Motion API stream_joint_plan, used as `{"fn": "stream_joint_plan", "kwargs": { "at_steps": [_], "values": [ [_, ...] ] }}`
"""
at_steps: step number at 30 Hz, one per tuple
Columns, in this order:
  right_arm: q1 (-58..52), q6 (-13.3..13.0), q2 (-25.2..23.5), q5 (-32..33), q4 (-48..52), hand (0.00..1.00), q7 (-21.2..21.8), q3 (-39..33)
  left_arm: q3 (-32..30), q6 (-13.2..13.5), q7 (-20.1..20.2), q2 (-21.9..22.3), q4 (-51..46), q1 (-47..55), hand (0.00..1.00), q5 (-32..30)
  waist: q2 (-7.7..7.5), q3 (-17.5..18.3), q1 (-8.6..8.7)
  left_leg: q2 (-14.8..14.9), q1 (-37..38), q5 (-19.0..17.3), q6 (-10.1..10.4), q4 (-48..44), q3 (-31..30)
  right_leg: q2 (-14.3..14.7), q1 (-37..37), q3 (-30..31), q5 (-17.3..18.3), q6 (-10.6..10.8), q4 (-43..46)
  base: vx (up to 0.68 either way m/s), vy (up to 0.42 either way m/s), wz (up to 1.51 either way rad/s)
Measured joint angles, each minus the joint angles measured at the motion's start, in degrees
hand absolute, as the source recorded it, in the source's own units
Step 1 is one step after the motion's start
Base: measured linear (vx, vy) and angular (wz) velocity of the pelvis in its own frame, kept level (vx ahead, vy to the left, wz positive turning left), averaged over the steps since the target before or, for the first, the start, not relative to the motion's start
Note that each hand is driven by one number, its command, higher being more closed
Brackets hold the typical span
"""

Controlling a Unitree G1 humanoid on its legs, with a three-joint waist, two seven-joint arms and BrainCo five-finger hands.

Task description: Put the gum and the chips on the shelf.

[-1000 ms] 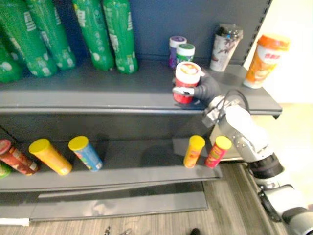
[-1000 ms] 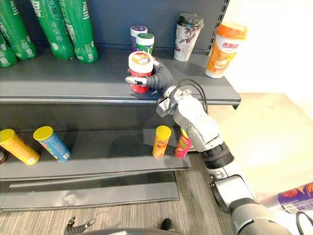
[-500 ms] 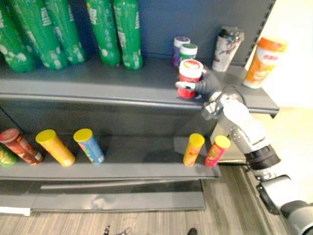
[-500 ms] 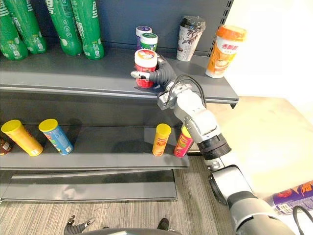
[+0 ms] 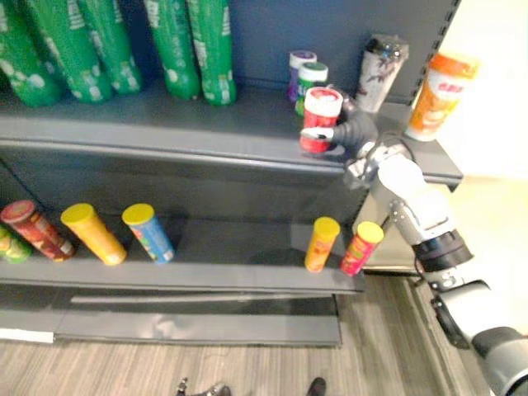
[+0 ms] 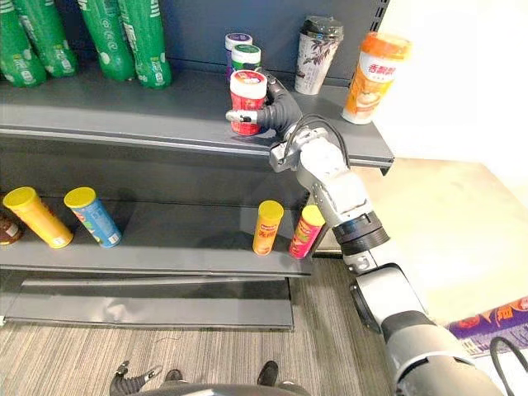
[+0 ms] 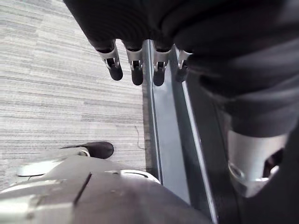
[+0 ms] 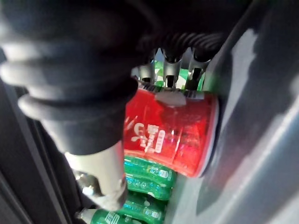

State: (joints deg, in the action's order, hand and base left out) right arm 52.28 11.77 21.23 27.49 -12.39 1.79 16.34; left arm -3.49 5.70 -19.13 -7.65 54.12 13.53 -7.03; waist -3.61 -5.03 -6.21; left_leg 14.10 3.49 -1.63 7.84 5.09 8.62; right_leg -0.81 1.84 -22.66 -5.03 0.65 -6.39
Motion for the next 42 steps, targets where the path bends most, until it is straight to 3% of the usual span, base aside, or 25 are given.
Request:
{"fn": "stream_joint_plan", "kwargs": {
  "at_steps": [1, 2, 3, 5, 7, 9, 13, 17, 20, 27, 35, 42],
  "values": [
    [0.43, -0.08, 0.10, 0.00, -0.03, 0.00, -0.02, -0.02, 0.26, -0.03, 0.01, 0.75, 0.06, -0.08, 0.00, 0.00, 1.67, -0.43, -0.67, 1.68, -0.66, -0.03, -0.33, 0.61, -0.17, 0.61, 0.15, 0.07, 0.23, 0.22, 1.04, -0.03, -0.071, -0.15],
    [1.06, -0.19, 0.13, 0.00, -0.49, 0.00, -0.14, -0.01, 0.56, -0.02, 0.11, 1.41, -0.29, 0.05, 0.00, -0.02, 2.22, -0.73, -0.68, 2.24, -0.97, 0.35, -0.10, 0.40, 0.29, -0.42, 3.46, 1.24, 3.14, -2.63, 11.96, -0.02, -0.054, 0.22],
    [1.10, -0.25, 0.32, 0.00, -1.34, 0.00, -0.15, 0.02, 0.56, -0.17, 0.27, 0.23, -0.14, 0.02, 0.00, 0.01, 1.37, -0.65, -0.06, 1.75, -0.84, 0.66, 0.08, 0.20, -0.18, -0.88, 3.15, 1.91, 6.42, -1.06, 12.22, 0.00, -0.050, 0.34],
    [1.31, -0.36, 0.23, 0.00, -2.64, 0.00, -0.19, -0.07, 0.97, -0.12, 0.31, 0.52, -0.34, 0.06, 0.00, 0.00, 1.06, -0.65, -0.54, 1.19, -0.66, 1.02, 0.20, -0.80, 0.17, -0.89, 2.06, 1.03, 6.47, -1.12, 9.86, 0.01, -0.005, 0.11],
    [1.48, -0.95, 0.22, 0.00, -3.13, 0.00, -0.19, -0.07, 1.07, -0.11, 0.26, 0.97, -0.49, 0.52, 0.00, -0.02, 1.65, -0.29, -1.00, -0.38, -0.93, 0.48, -0.58, -2.19, 0.01, 0.06, 0.69, 0.34, 5.86, -0.57, 6.48, 0.02, 0.058, -0.17],
    [1.81, -1.83, 0.21, -0.01, -3.66, 0.00, -0.24, -0.08, 0.97, -0.14, 0.30, 0.38, -0.42, 0.68, 0.00, 0.00, 0.92, -0.64, -1.58, -0.62, -0.78, 0.95, 0.08, -1.67, 1.51, -1.41, 2.75, -0.02, 4.54, -1.03, 9.42, 0.01, 0.063, -0.11],
    [1.85, -1.83, 0.20, 0.03, -3.78, 0.00, -0.14, -0.03, 1.15, -0.26, 0.28, 0.34, -0.37, 0.34, 0.00, -0.02, 0.70, -0.52, -1.78, -0.44, 0.38, 1.08, 0.14, -1.34, 1.49, 0.18, -0.42, -0.77, 3.79, -0.24, 3.95, 0.04, 0.026, -0.04],
    [1.69, -1.94, 0.20, 0.04, -3.25, 0.00, -0.04, 0.32, 1.54, -0.31, 0.32, 0.33, -0.36, 0.05, 0.00, -0.02, 0.75, -0.56, -1.38, -1.02, 0.71, 1.20, 0.29, -1.34, 1.68, 0.27, -2.50, -0.75, 0.89, 0.07, 0.03, 0.04, 0.061, -0.10],
    [1.69, -1.98, 0.20, 0.08, -2.82, 0.00, 0.01, 0.50, 1.57, -0.29, 0.35, 0.20, -0.37, -0.25, 0.00, -0.02, 0.68, -0.52, -0.42, -1.33, 0.77, 1.40, 0.61, -1.29, 1.84, 0.01, -2.47, -0.61, 0.51, 0.52, 0.02, 0.04, 0.068, -0.01],
    [2.08, -2.65, 0.47, 0.05, -1.75, 0.00, -0.25, 0.07, 2.01, -0.23, 0.40, 0.14, -0.36, -0.55, 0.00, 0.01, 0.59, -0.56, -0.39, -1.59, 1.61, 1.99, 0.52, -1.07, 3.31, -0.14, -2.05, 0.31, -0.43, 0.52, -0.03, 0.06, 0.047, -0.09],
    [5.00, -6.00, 3.48, 0.26, 3.78, 0.00, -2.70, -2.96, 2.14, 0.13, 0.38, 0.01, 0.44, -1.15, 0.00, 0.04, 0.54, -0.53, -0.30, -1.78, 2.06, 2.29, 1.00, -0.22, 3.82, -0.12, -1.85, 0.64, -0.65, 0.22, -0.07, 0.07, 0.041, -0.02],
    [5.69, -6.87, 7.45, 0.80, 12.28, 0.00, -4.58, -5.10, 2.12, 0.56, 0.34, -0.28, 0.77, -1.44, 0.00, 0.02, 0.31, -0.55, 0.77, -2.25, 2.76, 2.06, 0.85, 0.05, 4.97, -0.39, -1.97, 1.58, -1.06, 0.19, -0.08, 0.07, 0.050, -0.05]
  ]
}}
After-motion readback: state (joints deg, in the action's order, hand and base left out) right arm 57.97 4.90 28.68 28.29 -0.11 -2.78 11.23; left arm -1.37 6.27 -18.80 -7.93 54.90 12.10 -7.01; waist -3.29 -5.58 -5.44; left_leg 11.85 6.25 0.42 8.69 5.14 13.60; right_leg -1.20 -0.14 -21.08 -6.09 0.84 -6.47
